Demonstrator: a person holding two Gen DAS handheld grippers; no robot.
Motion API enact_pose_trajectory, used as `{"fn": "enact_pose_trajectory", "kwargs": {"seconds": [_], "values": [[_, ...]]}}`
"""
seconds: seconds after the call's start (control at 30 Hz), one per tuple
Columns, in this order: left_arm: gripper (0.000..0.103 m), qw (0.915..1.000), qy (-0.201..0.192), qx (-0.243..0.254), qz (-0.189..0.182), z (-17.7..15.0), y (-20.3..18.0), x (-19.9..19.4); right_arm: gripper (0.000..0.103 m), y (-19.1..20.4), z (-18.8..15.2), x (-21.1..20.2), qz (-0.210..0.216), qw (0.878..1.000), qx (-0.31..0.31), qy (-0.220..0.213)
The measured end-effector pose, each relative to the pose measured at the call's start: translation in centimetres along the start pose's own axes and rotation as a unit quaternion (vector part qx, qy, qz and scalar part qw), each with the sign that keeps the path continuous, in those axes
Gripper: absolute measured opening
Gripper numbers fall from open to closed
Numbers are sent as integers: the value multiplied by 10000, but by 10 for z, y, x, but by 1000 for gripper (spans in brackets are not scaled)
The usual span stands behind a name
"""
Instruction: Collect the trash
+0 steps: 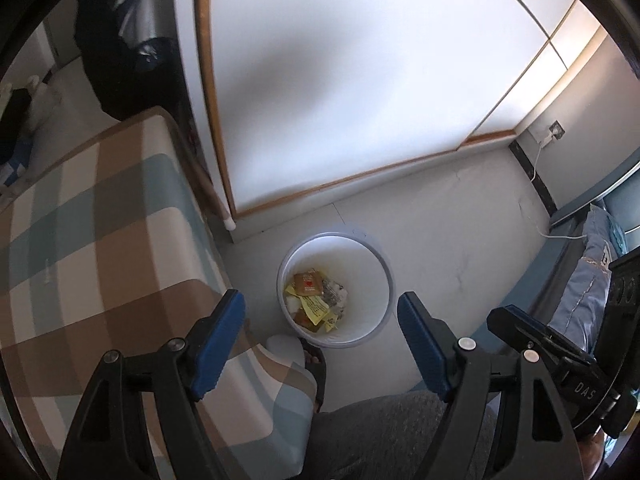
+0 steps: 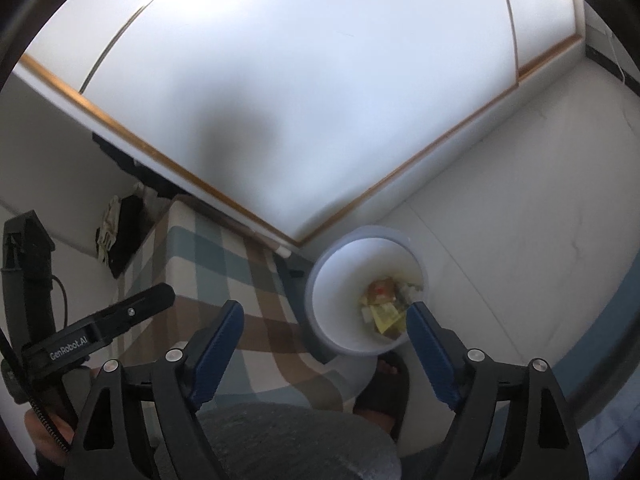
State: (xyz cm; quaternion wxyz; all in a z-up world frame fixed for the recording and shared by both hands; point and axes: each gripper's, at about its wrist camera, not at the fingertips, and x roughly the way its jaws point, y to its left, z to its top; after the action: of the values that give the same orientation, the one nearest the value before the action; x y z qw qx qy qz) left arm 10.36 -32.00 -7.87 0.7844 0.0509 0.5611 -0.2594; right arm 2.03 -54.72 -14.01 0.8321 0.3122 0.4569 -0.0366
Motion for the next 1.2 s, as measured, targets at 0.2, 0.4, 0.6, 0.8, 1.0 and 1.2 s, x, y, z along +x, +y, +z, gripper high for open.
{"fn": "enact_pose_trajectory", "kwargs": {"seconds": [0.2, 0.4, 0.6, 0.8, 1.0, 1.2], "values": [[76, 9999, -115, -81, 35, -6, 2, -10, 86, 7, -3, -8, -33, 10000, -52, -49], [76, 9997, -205, -102, 34, -10, 3, -17, 87, 10, -5, -14, -78, 9999, -85, -105], [76, 9997, -200, -112, 19, -14, 7, -20, 87, 15, -8, -16, -204, 9995, -143, -184], [76, 9997, -215, -70, 2, -13, 6, -23, 87, 14, -8, -18, -266, 9993, -127, -220], [76, 9997, -231, -108, -23, -14, 7, -26, 87, 8, -10, -15, -241, 9995, -1, -212], [76, 9996, -281, -103, 15, -15, 7, -26, 87, 7, -10, -16, -268, 9994, 1, -235]]}}
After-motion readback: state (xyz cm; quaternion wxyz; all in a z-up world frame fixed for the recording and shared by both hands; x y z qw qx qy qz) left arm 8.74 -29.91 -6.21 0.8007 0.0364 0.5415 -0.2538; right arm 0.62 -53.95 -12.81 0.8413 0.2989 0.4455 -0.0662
